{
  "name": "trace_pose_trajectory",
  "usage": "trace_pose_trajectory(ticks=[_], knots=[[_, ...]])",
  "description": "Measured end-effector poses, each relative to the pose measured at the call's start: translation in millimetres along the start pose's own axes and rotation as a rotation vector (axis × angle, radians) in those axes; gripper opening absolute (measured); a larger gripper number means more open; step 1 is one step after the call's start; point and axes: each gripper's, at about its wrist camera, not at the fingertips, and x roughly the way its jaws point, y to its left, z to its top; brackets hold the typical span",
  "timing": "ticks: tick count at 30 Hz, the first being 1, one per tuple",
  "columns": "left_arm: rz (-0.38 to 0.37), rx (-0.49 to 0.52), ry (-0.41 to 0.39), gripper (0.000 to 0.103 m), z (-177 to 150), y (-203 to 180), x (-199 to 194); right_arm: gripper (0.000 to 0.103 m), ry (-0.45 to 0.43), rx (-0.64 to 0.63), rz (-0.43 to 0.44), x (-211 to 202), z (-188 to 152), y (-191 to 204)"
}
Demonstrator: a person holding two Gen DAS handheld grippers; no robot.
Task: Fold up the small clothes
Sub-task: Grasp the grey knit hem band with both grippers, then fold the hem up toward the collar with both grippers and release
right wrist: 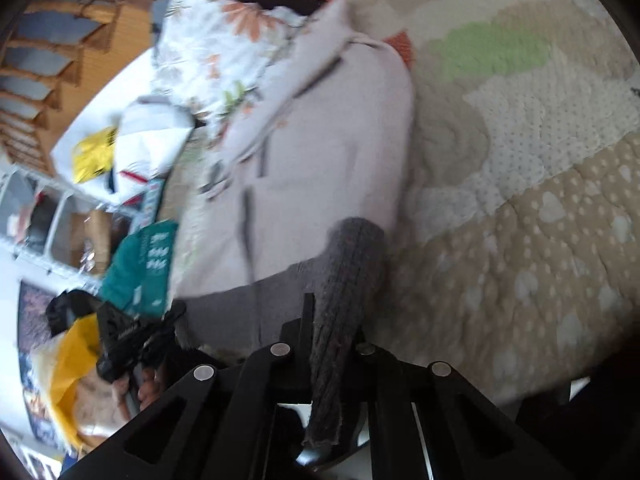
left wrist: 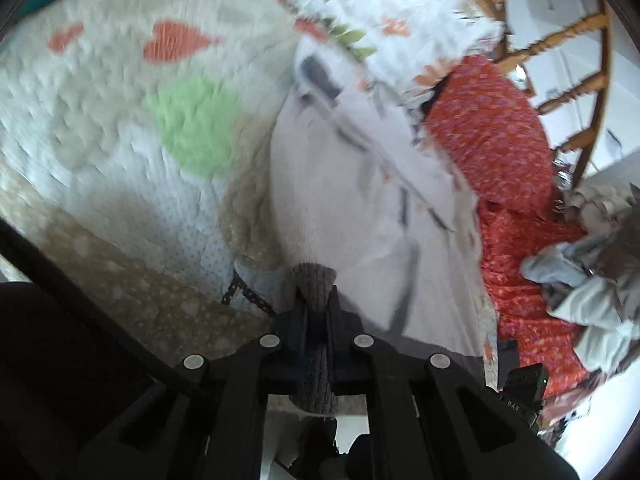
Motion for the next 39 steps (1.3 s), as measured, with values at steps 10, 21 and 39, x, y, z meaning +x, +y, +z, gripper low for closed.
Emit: trace_pose_trajectory(ticks=[10,21,39], knots=[[0.006,-0.042,-0.007,0.006,-15.2,4.2,-21.3,0.004,0.104,-0.066,0.026,-15.5,-30.9,20.1],[-0.001,-0.054,-0.138,0.006,128.0,-30.2,37.9,0.005,-0.074,-0.189,0.055,17.7,118.4,89.4],[-0.009,-0.268,-0.080,0.018,269.3,-5.3,187.1,0.026,-0.113,0.111,-0.007,138.2,304.2,14.6]])
